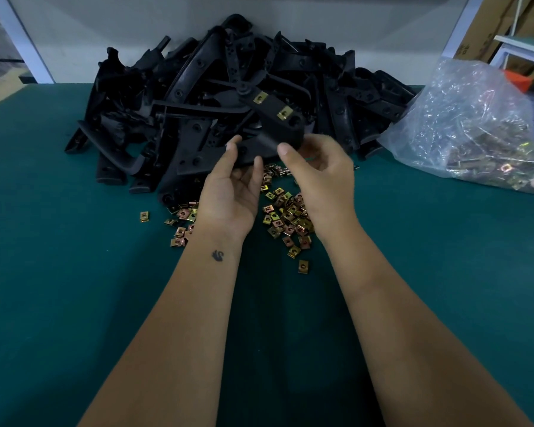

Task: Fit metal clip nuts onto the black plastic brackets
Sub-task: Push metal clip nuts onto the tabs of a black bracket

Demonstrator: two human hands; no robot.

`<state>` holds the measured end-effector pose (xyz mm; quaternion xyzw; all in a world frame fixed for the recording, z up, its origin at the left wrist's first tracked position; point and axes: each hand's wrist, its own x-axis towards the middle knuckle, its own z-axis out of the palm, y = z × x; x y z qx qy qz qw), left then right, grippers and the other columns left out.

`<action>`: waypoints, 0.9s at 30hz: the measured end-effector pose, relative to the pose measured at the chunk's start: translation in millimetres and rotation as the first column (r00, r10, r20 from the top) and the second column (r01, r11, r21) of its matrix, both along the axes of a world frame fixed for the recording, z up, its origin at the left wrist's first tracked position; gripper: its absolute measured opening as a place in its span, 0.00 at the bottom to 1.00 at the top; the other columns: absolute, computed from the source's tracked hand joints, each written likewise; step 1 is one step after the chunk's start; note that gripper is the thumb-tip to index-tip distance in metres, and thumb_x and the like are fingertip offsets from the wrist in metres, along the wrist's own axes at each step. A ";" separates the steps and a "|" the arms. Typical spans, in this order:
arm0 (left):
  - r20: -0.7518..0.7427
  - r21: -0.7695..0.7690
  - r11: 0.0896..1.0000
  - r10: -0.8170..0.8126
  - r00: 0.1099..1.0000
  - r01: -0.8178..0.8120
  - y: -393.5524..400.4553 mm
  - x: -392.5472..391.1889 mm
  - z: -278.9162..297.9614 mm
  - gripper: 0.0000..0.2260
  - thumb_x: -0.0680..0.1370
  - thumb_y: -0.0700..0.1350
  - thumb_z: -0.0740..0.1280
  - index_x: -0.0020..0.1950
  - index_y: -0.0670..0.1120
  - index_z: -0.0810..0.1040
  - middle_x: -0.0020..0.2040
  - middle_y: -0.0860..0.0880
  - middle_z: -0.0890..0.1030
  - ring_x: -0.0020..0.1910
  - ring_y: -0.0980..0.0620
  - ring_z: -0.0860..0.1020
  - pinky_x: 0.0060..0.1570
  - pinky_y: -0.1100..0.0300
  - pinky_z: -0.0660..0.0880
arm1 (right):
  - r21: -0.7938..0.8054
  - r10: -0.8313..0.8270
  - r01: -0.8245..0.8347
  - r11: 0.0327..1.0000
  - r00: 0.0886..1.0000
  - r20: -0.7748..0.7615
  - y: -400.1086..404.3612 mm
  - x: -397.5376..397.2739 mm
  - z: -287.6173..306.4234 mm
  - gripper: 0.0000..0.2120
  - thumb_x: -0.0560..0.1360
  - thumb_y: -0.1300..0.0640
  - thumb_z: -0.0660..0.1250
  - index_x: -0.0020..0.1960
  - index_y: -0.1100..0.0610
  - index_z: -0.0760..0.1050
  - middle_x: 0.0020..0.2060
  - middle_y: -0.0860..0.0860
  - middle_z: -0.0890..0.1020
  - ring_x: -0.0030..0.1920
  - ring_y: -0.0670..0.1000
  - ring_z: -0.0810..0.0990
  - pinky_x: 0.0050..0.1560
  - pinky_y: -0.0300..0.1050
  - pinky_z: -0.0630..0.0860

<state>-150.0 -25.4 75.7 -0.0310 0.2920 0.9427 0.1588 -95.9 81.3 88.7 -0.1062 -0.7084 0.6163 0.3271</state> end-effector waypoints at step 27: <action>-0.010 -0.583 0.774 -0.312 0.950 0.248 149.1 140.9 37.1 0.11 0.80 0.47 0.68 0.41 0.43 0.78 0.28 0.51 0.80 0.22 0.57 0.77 0.22 0.68 0.71 | -0.740 -0.387 0.322 0.590 0.918 0.090 79.1 113.3 14.7 0.10 0.77 0.59 0.69 0.37 0.57 0.76 0.24 0.48 0.76 0.24 0.46 0.74 0.29 0.38 0.73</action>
